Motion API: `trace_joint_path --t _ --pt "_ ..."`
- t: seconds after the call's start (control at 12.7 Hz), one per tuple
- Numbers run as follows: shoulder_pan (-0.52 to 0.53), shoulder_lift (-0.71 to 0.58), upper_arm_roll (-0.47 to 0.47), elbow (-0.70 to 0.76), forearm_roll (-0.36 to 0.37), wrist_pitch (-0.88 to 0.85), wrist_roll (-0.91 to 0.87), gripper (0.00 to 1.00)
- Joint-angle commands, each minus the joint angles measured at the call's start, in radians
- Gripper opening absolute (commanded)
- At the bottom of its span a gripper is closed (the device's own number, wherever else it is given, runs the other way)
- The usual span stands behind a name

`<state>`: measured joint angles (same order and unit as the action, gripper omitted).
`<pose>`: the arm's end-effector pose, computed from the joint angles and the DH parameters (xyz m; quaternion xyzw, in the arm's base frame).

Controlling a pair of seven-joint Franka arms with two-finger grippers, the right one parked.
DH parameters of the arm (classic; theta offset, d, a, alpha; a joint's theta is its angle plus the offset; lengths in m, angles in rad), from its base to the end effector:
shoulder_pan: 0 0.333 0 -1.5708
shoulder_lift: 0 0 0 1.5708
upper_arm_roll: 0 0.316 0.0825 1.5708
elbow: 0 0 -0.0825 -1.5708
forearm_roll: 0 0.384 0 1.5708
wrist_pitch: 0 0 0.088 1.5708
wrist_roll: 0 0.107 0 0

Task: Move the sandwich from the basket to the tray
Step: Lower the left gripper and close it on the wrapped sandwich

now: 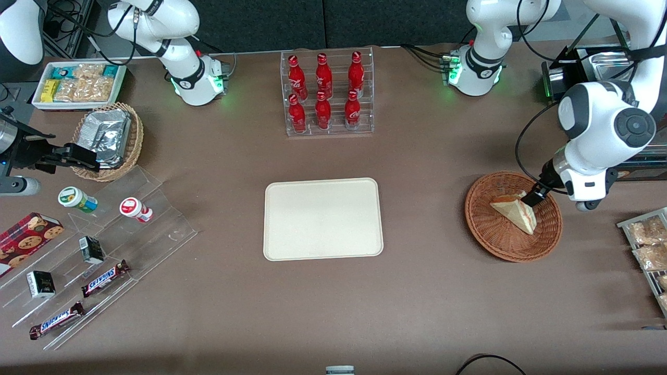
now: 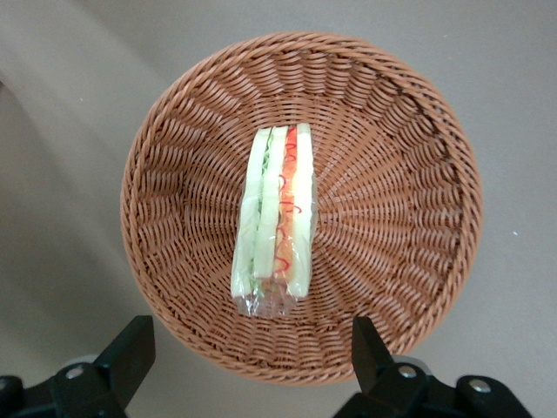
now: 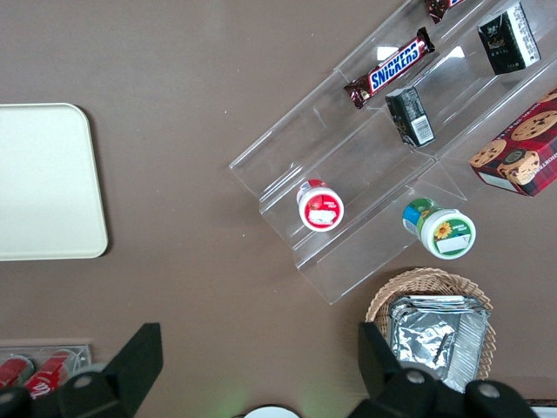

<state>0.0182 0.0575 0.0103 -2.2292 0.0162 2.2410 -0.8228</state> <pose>0.5272 0.0155 0.3431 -0.9126 -0.4081 0.0185 0.0149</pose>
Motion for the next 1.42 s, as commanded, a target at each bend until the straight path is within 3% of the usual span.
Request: trace_joint_path --t 0.0,0.39,1.11,1.18,1.26,1.34 --pt "0.006 0.016 0.000 -0.033 0.016 0.069 -0.030 1.00" --pt "0.006 0.048 0.000 -0.109 0.014 0.210 -0.035 1.00" --pt "0.011 0.133 0.000 -0.107 0.014 0.305 -0.090 0.97" --pt "0.011 0.140 0.000 -0.107 0.014 0.311 -0.102 0.94" --pt "0.011 0.140 0.000 -0.107 0.014 0.312 -0.105 0.84" --pt "0.011 0.140 0.000 -0.106 0.014 0.312 -0.120 0.49"
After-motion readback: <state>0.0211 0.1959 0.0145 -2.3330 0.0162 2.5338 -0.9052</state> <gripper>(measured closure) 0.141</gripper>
